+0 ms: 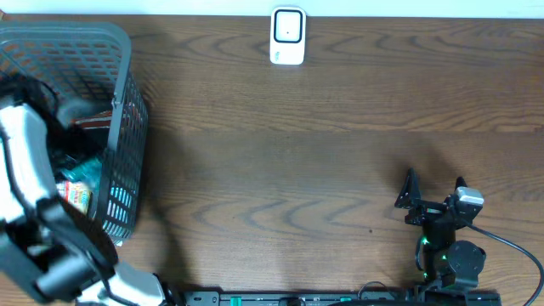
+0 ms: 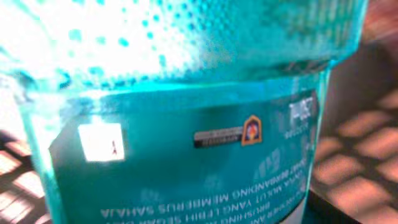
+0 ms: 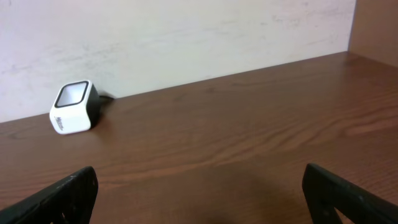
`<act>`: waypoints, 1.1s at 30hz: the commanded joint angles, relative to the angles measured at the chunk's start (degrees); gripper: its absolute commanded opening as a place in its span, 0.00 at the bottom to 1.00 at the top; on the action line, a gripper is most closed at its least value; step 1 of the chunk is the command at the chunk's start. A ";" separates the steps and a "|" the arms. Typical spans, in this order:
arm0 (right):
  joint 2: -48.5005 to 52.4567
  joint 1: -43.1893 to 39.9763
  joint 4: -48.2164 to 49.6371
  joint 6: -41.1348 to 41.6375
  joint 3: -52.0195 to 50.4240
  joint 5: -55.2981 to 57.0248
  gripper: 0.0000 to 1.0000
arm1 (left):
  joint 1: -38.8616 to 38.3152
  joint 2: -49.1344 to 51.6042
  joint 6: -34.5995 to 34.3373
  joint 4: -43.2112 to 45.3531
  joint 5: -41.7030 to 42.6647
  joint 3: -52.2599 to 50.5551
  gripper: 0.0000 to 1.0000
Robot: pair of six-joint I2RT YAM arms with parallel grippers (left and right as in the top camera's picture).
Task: Scan the item barcode
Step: 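Grasp the teal mouthwash bottle in the basket with the left gripper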
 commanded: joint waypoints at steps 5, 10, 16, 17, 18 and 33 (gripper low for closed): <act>-0.20 -0.28 -0.15 -0.66 -0.09 0.48 0.99 | -0.04 -16.37 -5.03 1.36 1.31 8.57 0.53; -0.20 -0.28 -0.15 -0.66 -0.09 0.48 0.99 | -0.11 -26.21 -8.66 7.10 10.84 10.36 0.53; -0.20 -0.28 -0.15 -0.66 -0.09 0.48 0.99 | -7.43 -33.42 -15.02 13.44 21.66 10.36 0.53; -0.20 -0.28 -0.15 -0.66 -0.09 0.50 0.99 | -10.16 -33.51 -15.17 13.53 21.59 10.36 0.53; -0.20 -0.28 -0.15 -0.66 -0.09 0.50 0.99 | -12.61 -33.42 -15.17 13.51 21.33 10.34 0.53; -0.20 -0.31 -0.15 -0.66 -0.09 0.50 0.99 | -16.15 -30.21 -19.65 11.87 -12.09 10.14 0.90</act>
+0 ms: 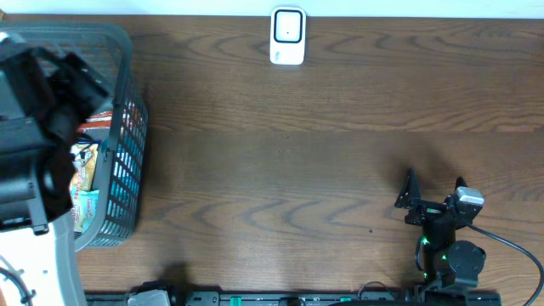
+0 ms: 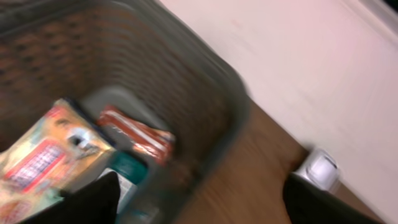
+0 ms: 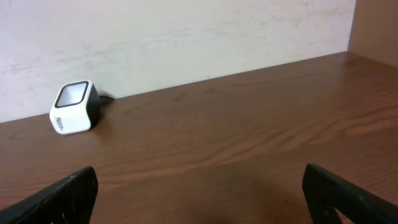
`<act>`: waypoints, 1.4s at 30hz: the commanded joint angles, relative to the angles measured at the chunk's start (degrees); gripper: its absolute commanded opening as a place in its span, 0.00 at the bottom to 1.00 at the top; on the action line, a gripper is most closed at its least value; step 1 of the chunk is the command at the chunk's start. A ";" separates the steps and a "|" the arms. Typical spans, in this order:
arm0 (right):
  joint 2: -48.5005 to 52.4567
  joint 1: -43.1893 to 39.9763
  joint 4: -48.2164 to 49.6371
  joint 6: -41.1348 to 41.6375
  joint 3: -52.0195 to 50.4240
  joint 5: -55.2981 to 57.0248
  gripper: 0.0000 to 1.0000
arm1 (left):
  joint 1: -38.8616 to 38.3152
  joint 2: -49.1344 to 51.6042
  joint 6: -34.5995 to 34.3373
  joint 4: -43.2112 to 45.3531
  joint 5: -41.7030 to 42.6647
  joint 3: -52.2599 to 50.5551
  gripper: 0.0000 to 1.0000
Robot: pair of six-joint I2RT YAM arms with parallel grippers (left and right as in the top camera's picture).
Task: Scan the item barcode
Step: 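Grasp the teal mouthwash bottle in the basket with the left gripper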
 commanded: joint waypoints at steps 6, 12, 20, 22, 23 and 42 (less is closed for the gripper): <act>-0.20 -0.28 -0.13 -0.66 -0.09 0.50 0.99 | 13.94 4.20 0.35 -5.81 -5.51 0.00 0.98; -0.20 -0.28 -0.13 -0.66 -0.09 0.48 0.99 | 17.57 15.91 15.04 -12.70 3.30 -0.96 0.98; -0.20 -0.31 -0.13 -0.66 -0.09 0.50 0.99 | 15.67 32.72 24.61 -17.00 6.99 -1.42 0.98; -0.20 -0.28 -0.13 -0.66 -0.09 0.50 0.99 | 15.37 35.76 24.61 -16.68 6.97 -1.42 0.98; -0.20 -0.28 -0.13 -0.66 -0.09 0.50 0.99 | 15.26 37.51 24.85 -16.65 6.97 -1.42 0.98; -0.20 -0.28 -0.13 -0.66 -0.09 0.50 0.99 | 15.15 42.97 29.31 -3.78 7.61 -19.43 0.98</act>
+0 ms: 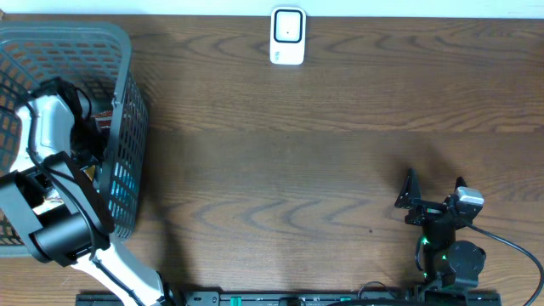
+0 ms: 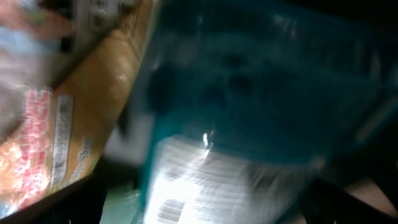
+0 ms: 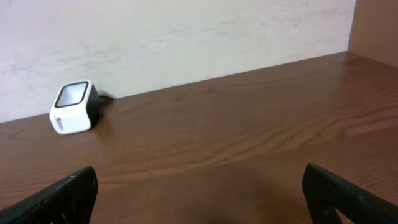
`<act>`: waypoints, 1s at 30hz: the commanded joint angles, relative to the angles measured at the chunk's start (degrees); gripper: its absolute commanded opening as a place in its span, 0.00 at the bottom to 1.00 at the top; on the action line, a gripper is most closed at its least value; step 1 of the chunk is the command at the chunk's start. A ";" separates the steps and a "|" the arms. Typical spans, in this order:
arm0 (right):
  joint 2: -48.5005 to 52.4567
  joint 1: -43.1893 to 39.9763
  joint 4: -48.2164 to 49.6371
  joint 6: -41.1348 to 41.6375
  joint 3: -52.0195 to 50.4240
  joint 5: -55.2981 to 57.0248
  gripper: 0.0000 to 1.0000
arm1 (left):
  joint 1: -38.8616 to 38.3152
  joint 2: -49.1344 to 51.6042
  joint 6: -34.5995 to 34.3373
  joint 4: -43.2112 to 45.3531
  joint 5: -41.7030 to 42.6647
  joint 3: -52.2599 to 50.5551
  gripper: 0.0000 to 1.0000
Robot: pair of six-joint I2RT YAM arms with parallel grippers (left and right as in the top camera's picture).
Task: Scan the item barcode
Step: 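Grasp the teal mouthwash bottle in the basket with the left gripper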
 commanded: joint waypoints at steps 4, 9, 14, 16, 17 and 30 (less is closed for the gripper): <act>-0.20 -0.31 -0.15 -0.63 -0.09 0.48 0.99 | -0.13 0.48 1.46 5.29 0.39 -8.02 0.98; -0.20 -0.31 -0.15 -0.63 -0.09 0.46 0.99 | -0.13 0.48 1.38 9.31 0.42 -12.04 0.96; -0.20 -0.28 -0.15 -0.63 -0.09 0.46 0.99 | -0.11 0.48 1.29 11.91 0.39 -13.49 0.68; -0.20 -0.31 -0.15 -0.63 -0.09 0.48 0.99 | -0.13 0.48 0.85 12.63 0.42 -13.49 0.65; -0.20 -0.28 -0.15 -0.63 -0.09 0.48 0.99 | -0.13 0.48 0.70 13.00 0.39 -13.49 0.64; -0.20 -0.31 -0.15 -0.63 -0.09 0.48 0.99 | 0.48 -1.66 -1.70 13.68 -0.24 -8.87 0.49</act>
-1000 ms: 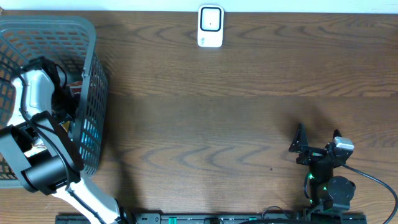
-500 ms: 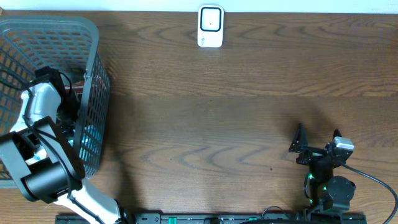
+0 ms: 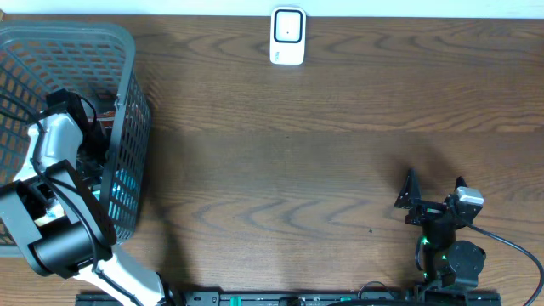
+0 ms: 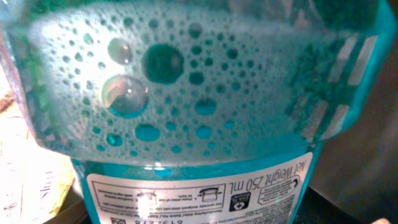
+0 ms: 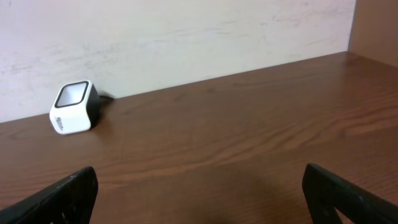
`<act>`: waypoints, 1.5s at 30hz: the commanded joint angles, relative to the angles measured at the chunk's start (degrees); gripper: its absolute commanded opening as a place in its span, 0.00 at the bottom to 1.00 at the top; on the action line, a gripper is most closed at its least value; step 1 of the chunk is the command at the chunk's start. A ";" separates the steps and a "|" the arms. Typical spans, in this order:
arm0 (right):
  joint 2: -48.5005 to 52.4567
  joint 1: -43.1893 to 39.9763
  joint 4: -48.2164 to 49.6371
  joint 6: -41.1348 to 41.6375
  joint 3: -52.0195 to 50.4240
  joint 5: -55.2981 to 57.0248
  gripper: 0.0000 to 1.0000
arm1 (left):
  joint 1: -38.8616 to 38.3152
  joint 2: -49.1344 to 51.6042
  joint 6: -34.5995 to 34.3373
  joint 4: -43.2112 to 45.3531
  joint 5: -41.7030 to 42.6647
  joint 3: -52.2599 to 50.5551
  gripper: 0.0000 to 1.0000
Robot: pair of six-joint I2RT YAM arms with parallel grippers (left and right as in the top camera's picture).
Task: Scan the item barcode
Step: 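Grasp the teal mouthwash bottle in the basket with the left gripper, then lift the bottle out and lower it onto the table center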
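Observation:
A teal bottle (image 4: 199, 93) of foamy liquid with a white "250 mL" label fills the left wrist view, its barcode cut off at the bottom edge. My left gripper (image 4: 196, 214) is down inside the grey mesh basket (image 3: 127, 51), and its dark fingertips show only at the bottom corners, wide apart on either side of the bottle. The white barcode scanner (image 3: 287, 36) stands at the table's far edge and also shows as the scanner (image 5: 73, 107) in the right wrist view. My right gripper (image 3: 432, 202) rests open at the near right, holding nothing.
A yellowish snack packet (image 4: 25, 155) lies beside the bottle in the basket. The basket's tall mesh wall (image 3: 127, 153) stands between the left arm and the brown wooden table (image 3: 323, 170). A pale wall (image 5: 186, 31) rises behind the scanner.
The left wrist view was blurred over the bottle and packets. Now it is steady and pressed close to the bottle's labelled side. The left arm sits slightly further right in the basket. The right arm is unchanged.
My left gripper was first close against the teal bottle in the basket. Then it was up above the basket rim, open and empty, looking down at the packets. It was then back down among the items, and now straddles the bottle. The right arm never moved.

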 commanded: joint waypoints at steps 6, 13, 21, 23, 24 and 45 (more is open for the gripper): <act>-0.20 -0.28 -0.15 -0.66 -0.09 0.48 0.99 | 0.72 -3.58 -3.58 1.09 -2.36 3.67 0.48; -0.20 -0.28 -0.15 -0.66 -0.09 0.48 0.99 | 0.72 -11.30 -3.61 1.27 -2.38 3.80 0.49; -0.20 -0.31 -0.15 -0.63 -0.09 0.48 0.99 | 0.72 -17.16 -4.79 3.08 -2.38 3.80 0.48; -0.20 -0.28 -0.15 -0.66 -0.09 0.46 0.99 | 0.72 -19.76 -5.14 4.15 -2.38 3.89 0.48; -0.20 -0.28 -0.15 -0.66 -0.09 0.48 0.99 | 0.72 -21.33 -5.68 4.79 -2.40 3.96 0.48; -0.20 -0.28 -0.15 -0.66 -0.09 0.48 0.99 | -2.27 -49.53 -34.49 19.93 25.20 4.17 0.48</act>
